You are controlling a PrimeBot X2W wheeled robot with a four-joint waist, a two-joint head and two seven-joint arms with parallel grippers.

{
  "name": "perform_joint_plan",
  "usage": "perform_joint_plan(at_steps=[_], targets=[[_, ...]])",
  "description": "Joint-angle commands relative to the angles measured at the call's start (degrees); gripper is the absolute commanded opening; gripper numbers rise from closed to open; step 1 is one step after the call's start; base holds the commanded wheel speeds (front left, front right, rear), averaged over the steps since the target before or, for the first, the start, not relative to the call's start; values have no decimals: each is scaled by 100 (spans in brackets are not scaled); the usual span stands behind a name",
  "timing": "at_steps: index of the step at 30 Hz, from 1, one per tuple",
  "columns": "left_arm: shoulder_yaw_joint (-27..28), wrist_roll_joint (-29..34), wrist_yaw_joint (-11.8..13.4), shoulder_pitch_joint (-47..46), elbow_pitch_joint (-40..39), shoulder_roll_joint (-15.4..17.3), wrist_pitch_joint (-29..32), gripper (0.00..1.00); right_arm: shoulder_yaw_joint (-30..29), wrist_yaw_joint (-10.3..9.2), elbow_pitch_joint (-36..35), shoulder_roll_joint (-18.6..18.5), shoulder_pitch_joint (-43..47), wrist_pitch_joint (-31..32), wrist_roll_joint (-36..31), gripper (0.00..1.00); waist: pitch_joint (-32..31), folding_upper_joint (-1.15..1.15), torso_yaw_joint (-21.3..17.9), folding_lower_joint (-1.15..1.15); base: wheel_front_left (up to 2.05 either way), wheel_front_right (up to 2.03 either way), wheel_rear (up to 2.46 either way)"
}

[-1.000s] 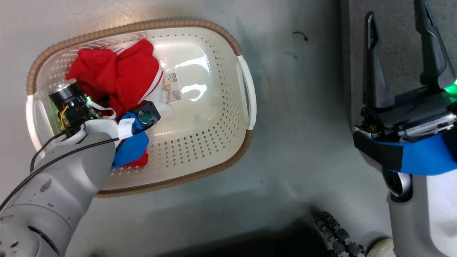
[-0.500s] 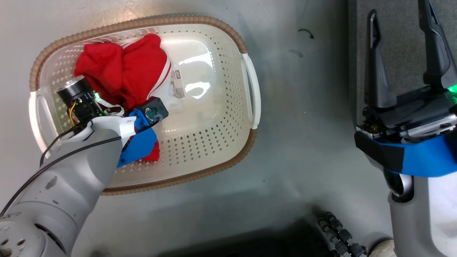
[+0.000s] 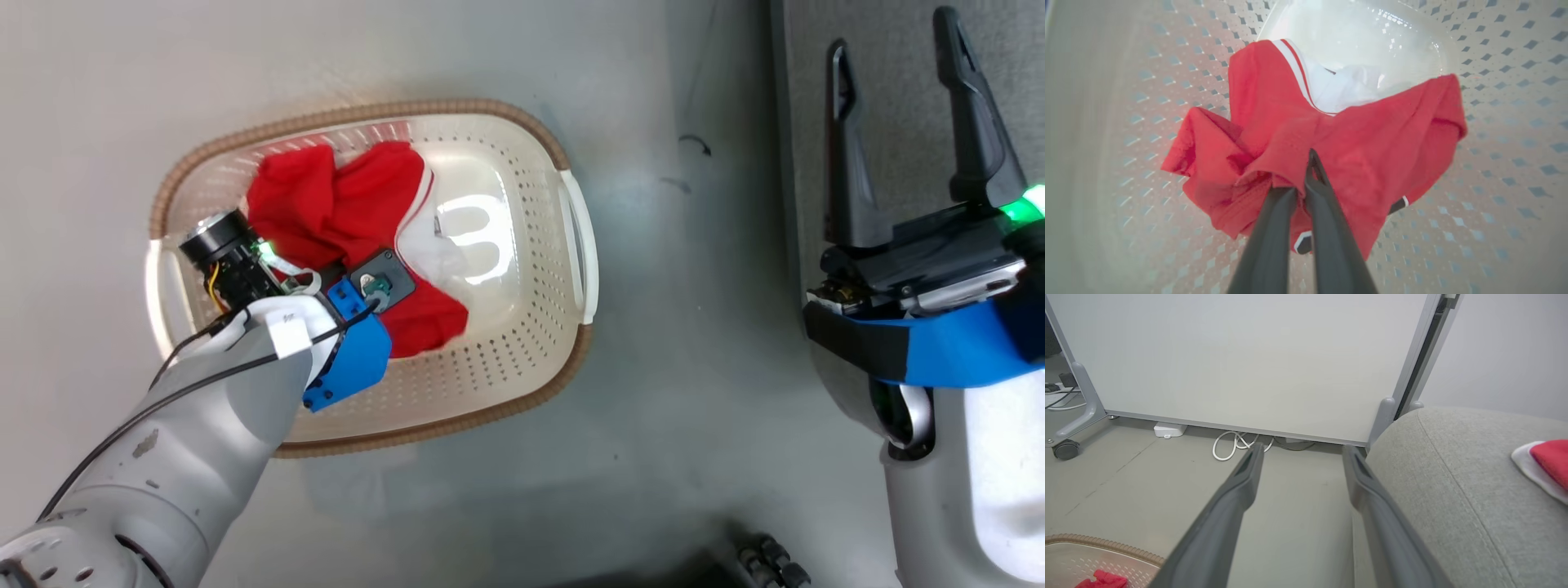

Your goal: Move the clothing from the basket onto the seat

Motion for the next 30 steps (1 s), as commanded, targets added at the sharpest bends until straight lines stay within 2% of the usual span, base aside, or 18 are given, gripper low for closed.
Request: perform_joint_plan(at_steps=[1,20,25,30], targets=[[-14,-62,-4,45,1,7,-46,0,-3,3,28,1,36,-2,8,100,-221,0,79,0,0,0,0],[388,-1300,-4,819,-73,-218,-1000,0,-153,3,657,0,721,-2,38,100,-2218,0,397,0,0,0,0],[581,-1493,-4,931,-235,-226,-1075,0,-207,3,780,0,995,-2,-1,100,-2743,0,531,0,0,0,0],[946,-1614,60,1026,-754,-101,-1076,0,-185,3,853,0,1209,-2,32,100,-3174,0,614,0,0,0,0]])
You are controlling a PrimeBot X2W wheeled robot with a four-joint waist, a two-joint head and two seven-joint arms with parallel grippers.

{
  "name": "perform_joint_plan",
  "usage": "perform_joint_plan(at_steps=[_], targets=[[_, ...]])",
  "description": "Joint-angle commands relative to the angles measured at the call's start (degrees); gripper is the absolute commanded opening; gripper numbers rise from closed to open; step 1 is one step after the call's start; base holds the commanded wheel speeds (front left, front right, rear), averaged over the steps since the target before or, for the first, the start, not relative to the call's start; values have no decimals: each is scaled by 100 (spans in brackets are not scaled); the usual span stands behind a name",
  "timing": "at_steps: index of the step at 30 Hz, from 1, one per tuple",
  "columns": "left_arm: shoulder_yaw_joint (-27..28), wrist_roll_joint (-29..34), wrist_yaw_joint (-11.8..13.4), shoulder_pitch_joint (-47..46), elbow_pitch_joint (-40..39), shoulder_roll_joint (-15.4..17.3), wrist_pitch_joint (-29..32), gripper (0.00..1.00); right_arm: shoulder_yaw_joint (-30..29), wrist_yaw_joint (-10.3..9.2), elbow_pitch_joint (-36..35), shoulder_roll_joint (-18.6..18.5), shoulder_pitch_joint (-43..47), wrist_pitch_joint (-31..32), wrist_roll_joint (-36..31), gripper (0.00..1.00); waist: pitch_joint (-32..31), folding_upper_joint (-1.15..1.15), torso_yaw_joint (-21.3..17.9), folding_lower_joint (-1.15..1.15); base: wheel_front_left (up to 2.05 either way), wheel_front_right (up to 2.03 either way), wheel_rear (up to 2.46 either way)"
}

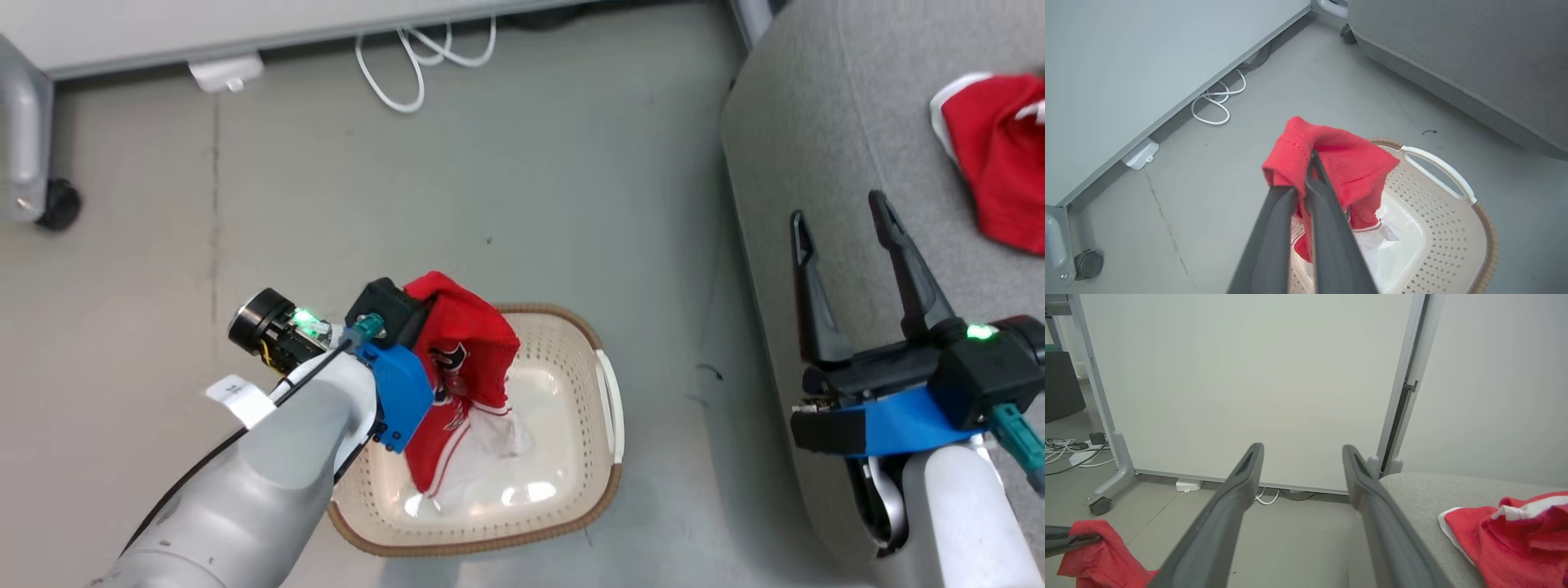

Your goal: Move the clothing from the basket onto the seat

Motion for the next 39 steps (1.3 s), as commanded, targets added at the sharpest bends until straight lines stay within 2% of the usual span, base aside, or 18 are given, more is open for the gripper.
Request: perform_joint_plan(at_steps=[1,11,16,21,27,39], targets=[[223,-85,77,121,-227,80,-26,0,2,3,40,-2,140,-1,28,100,-370,-1,120,2,0,0,0],[1276,41,237,507,-1503,418,-27,0,-18,3,149,-2,512,-1,26,100,-1041,-1,227,2,0,0,0],[2066,140,309,767,-2278,510,-27,0,6,3,181,-2,669,-1,110,100,-1341,-1,254,2,0,0,0],[2487,302,281,910,-2795,533,-28,0,59,3,224,-2,755,-1,162,100,-1543,-1,248,2,0,0,0],[2696,433,182,998,-3531,370,-28,0,86,3,255,-2,934,-1,236,100,-1793,-1,283,2,0,0,0],[2493,416,203,979,-4190,144,120,0,101,3,251,-2,1024,-1,355,100,-1862,-1,324,2,0,0,0]])
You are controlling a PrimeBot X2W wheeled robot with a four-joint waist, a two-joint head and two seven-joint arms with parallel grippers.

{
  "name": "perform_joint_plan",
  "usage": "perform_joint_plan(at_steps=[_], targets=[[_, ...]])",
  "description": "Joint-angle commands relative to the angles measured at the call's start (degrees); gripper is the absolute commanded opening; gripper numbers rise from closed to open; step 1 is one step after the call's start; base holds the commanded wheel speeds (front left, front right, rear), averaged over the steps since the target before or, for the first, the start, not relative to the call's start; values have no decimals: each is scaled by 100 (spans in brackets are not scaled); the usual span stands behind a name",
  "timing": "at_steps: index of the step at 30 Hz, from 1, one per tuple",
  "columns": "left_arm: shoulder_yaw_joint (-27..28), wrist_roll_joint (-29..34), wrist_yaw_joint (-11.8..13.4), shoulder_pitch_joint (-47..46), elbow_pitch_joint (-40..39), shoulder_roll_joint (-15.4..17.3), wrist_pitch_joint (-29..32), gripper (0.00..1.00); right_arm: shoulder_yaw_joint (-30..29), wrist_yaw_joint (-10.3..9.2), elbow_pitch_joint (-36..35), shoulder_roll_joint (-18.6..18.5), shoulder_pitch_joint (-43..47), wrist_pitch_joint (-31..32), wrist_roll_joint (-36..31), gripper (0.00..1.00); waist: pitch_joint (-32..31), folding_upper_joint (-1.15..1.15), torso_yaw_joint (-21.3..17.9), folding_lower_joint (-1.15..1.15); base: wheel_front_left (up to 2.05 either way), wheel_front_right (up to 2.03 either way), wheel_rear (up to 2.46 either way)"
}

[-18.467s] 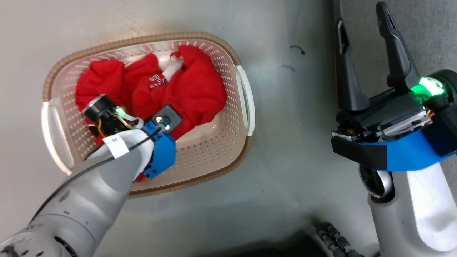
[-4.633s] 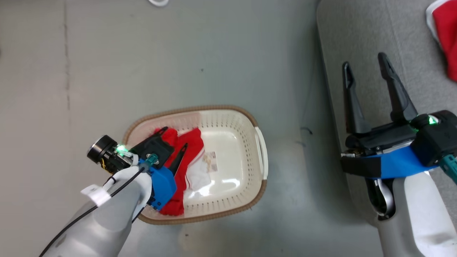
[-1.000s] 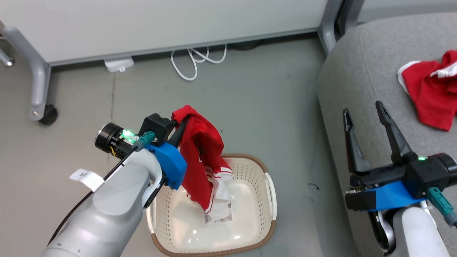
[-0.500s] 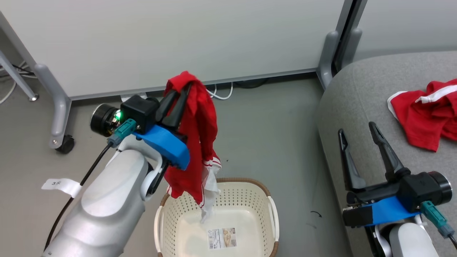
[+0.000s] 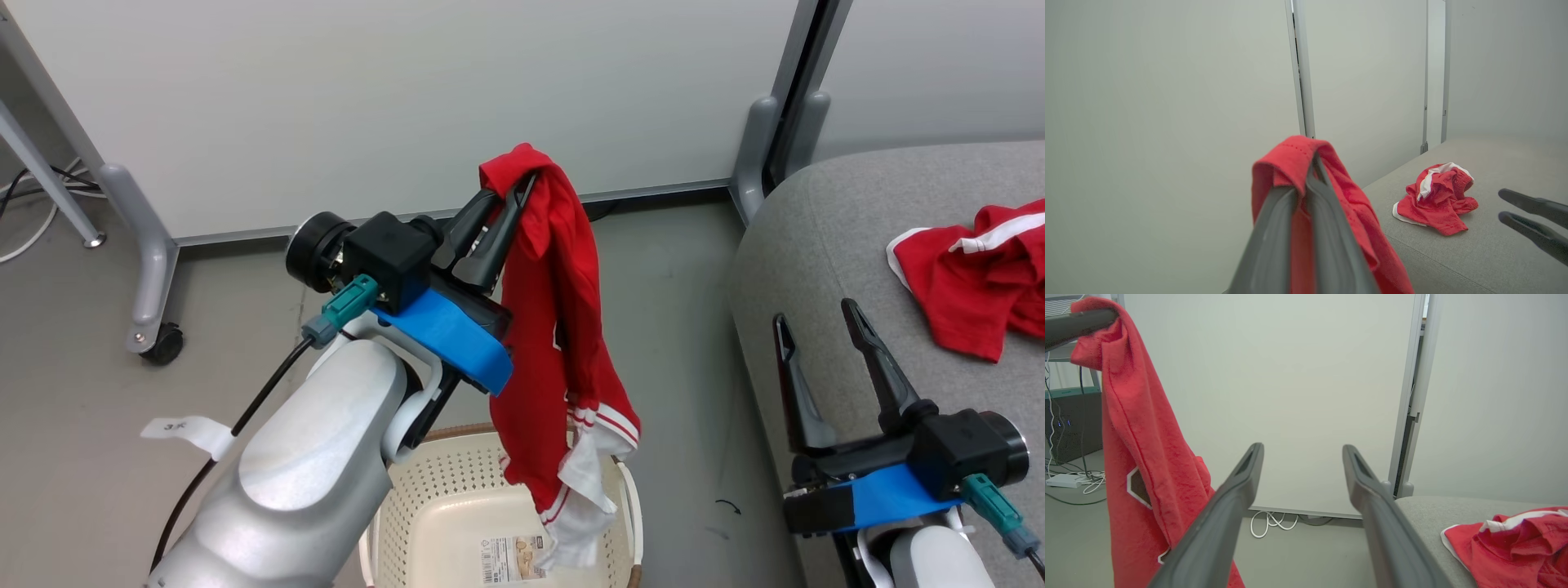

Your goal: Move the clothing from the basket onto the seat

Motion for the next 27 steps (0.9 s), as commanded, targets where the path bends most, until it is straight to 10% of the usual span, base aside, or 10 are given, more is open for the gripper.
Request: perform_joint_plan(at_steps=[1,27], targets=[[-7,-8,38,18,-85,3,14,0,7,3,4,-1,78,-1,20,100,-3,0,-2,0,0,0,0],[-120,-102,160,-4,-569,78,195,0,1474,3,-91,-22,-690,-2,-88,100,106,0,21,0,0,0,0]])
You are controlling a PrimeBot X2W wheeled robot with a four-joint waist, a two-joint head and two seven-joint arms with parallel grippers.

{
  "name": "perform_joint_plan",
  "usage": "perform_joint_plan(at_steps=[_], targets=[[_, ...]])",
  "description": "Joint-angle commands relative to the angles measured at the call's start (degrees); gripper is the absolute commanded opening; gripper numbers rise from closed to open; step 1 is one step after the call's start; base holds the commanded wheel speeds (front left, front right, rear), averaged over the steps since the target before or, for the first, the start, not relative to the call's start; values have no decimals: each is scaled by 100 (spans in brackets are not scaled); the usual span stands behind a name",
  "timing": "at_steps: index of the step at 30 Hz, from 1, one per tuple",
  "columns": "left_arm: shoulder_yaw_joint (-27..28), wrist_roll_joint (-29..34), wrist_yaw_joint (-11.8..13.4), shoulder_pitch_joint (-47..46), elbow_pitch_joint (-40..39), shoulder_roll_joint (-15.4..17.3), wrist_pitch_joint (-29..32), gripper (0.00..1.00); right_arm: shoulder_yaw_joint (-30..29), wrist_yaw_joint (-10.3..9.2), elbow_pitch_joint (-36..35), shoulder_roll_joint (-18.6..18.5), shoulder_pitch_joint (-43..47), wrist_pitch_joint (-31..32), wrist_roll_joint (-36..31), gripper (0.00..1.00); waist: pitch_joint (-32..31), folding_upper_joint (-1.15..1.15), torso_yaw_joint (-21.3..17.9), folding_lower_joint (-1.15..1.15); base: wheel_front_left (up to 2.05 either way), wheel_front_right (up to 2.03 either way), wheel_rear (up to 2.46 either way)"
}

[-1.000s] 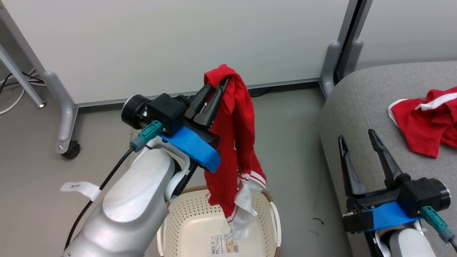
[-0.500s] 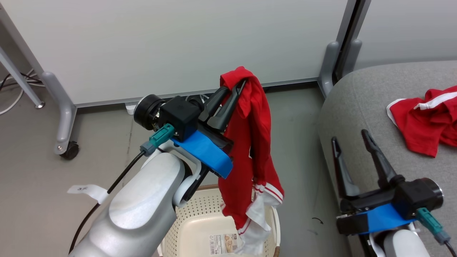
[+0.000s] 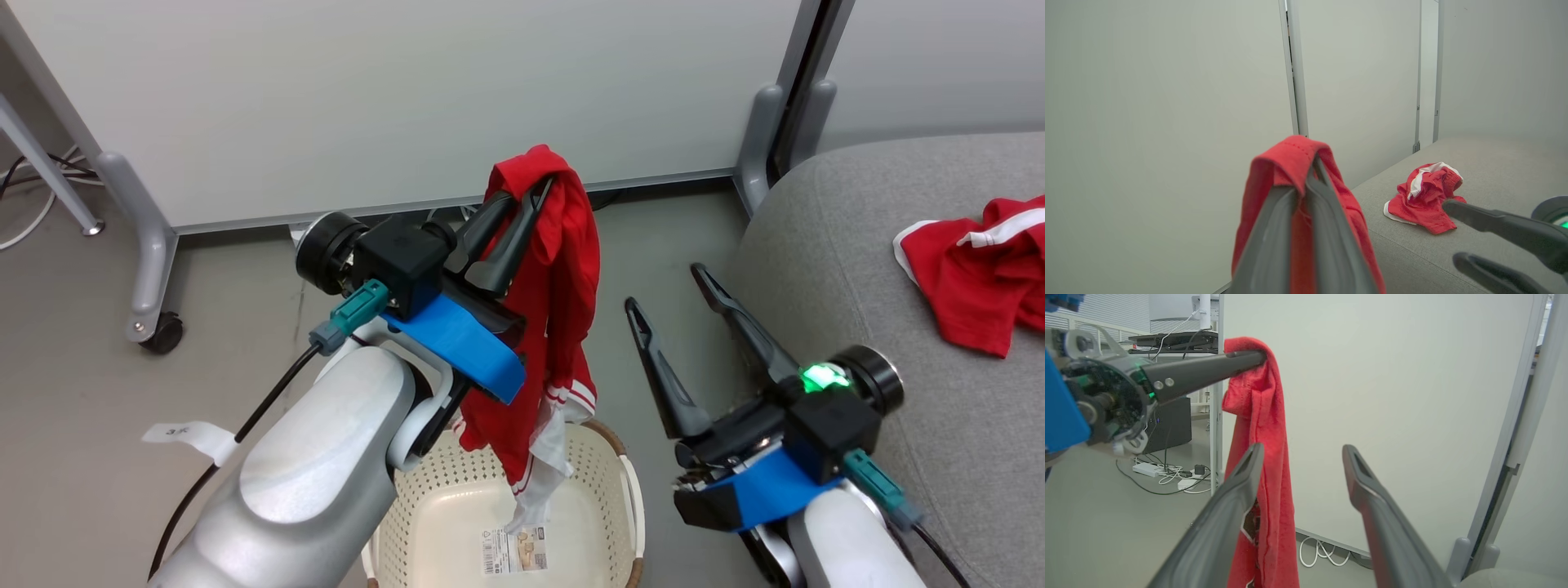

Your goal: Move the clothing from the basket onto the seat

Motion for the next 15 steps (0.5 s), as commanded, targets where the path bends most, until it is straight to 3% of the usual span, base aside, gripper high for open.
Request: perform_joint_plan(at_steps=[1,8,15], targets=[[9,-5,26,-81,-34,7,-30,0,39,3,20,-17,-103,-1,-9,100,13,0,11,0,0,0,0],[-81,29,32,-106,-49,-73,-65,0,469,3,551,-17,-586,-1,-60,100,101,0,99,0,0,0,0],[-258,64,-24,-228,-100,-272,-77,0,419,3,1180,-2,-950,-2,-155,100,199,0,290,0,0,0,0]])
